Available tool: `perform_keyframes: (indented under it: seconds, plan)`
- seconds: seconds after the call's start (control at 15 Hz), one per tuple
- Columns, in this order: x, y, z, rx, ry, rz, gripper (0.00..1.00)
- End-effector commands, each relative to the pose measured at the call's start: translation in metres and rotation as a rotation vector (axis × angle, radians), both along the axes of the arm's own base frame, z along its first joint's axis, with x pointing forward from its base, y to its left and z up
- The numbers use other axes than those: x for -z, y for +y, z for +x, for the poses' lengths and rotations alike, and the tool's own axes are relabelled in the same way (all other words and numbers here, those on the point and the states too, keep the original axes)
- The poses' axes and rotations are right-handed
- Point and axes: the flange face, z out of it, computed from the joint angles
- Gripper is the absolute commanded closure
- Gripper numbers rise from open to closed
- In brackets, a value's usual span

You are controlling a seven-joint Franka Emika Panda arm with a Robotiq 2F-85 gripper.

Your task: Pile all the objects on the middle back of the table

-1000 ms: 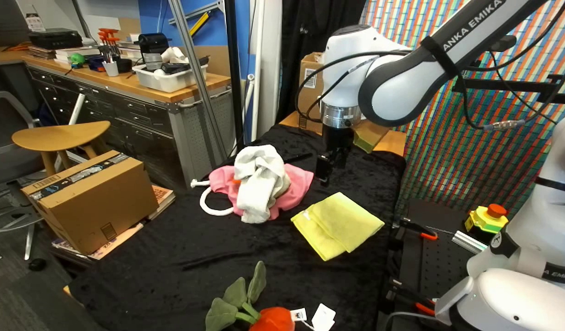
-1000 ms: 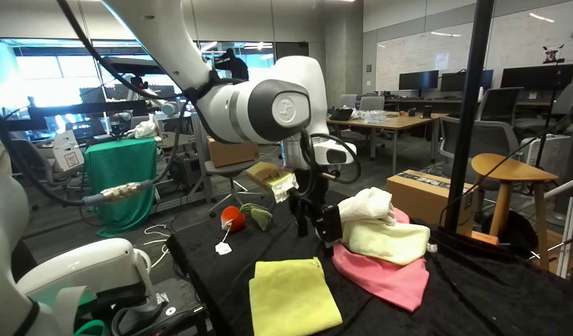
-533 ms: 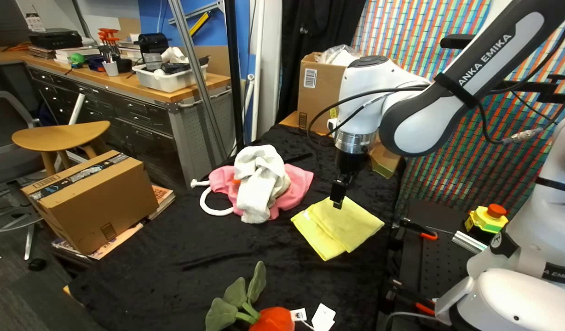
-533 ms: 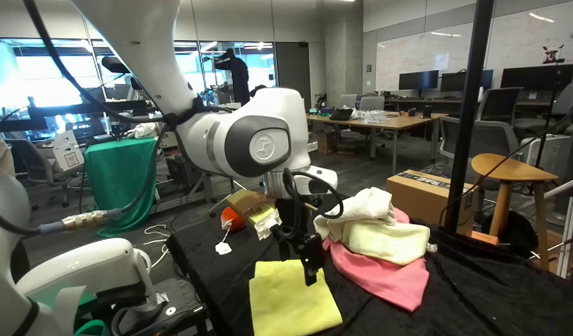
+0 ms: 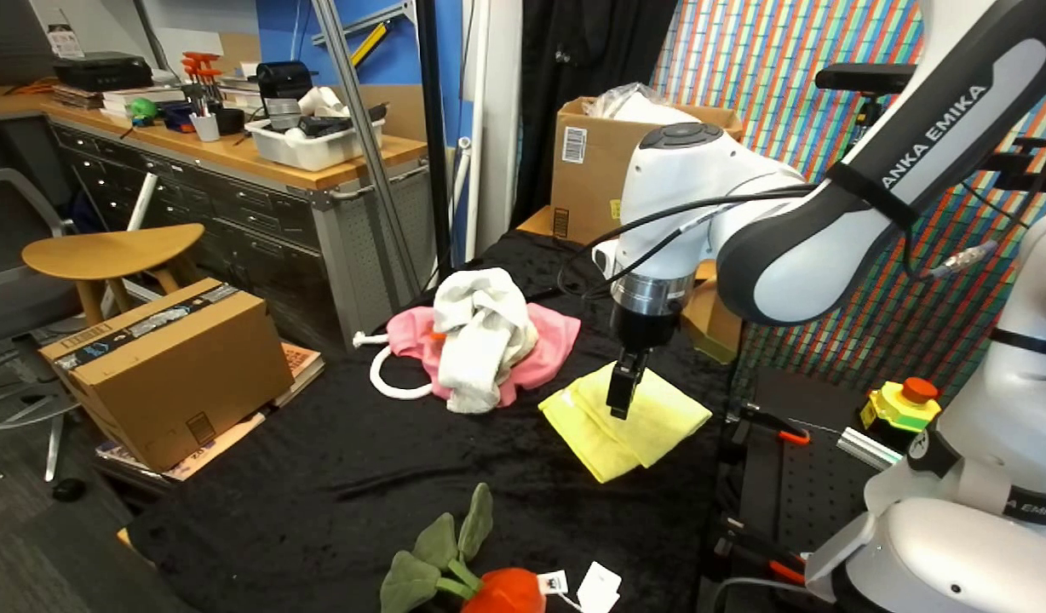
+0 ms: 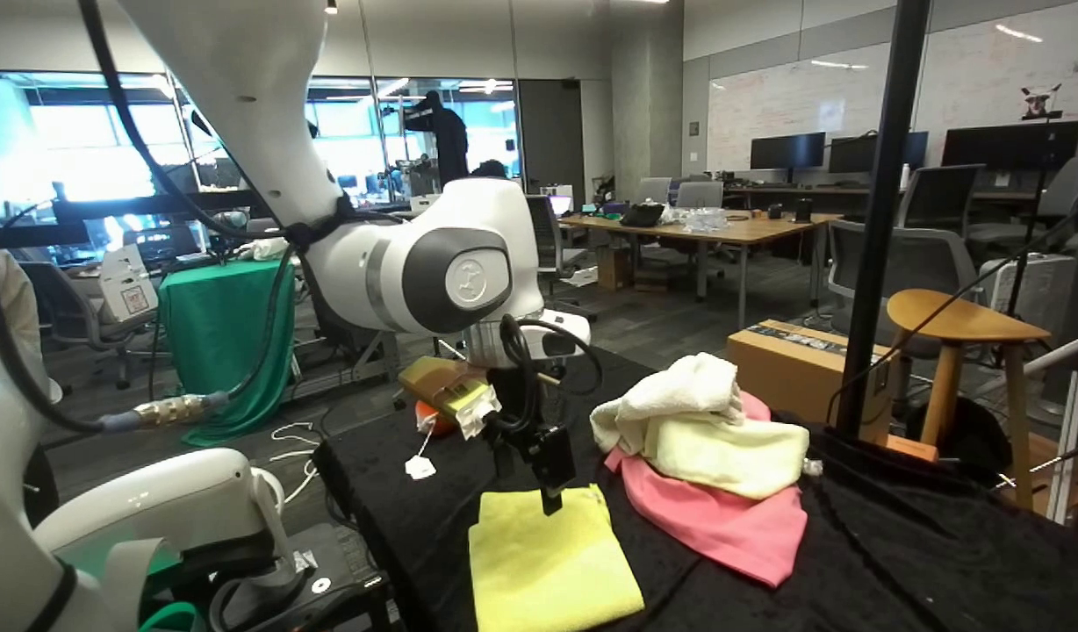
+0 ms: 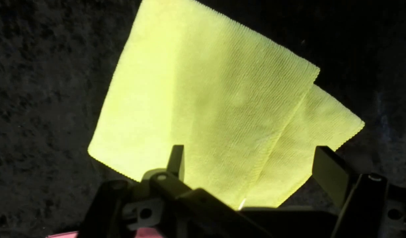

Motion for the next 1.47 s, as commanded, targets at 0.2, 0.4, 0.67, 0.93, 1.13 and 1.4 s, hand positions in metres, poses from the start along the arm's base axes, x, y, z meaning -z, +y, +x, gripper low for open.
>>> perform_keyframes:
  seconds: [0.2, 0.4, 0.67, 0.93, 1.13, 1.4]
  plan:
    - [0.021, 0.022, -0.006, -0.019, -0.01, -0.016, 0.0]
    - [0.03, 0.026, -0.006, -0.016, -0.004, -0.02, 0.0]
    - [0.036, 0.032, -0.006, -0.015, 0.007, -0.022, 0.0]
    - [0.038, 0.037, -0.005, -0.013, 0.009, -0.022, 0.0]
    - [0.04, 0.037, -0.003, -0.012, 0.009, -0.027, 0.0]
    - [0.042, 0.036, 0.001, -0.008, 0.011, -0.029, 0.0]
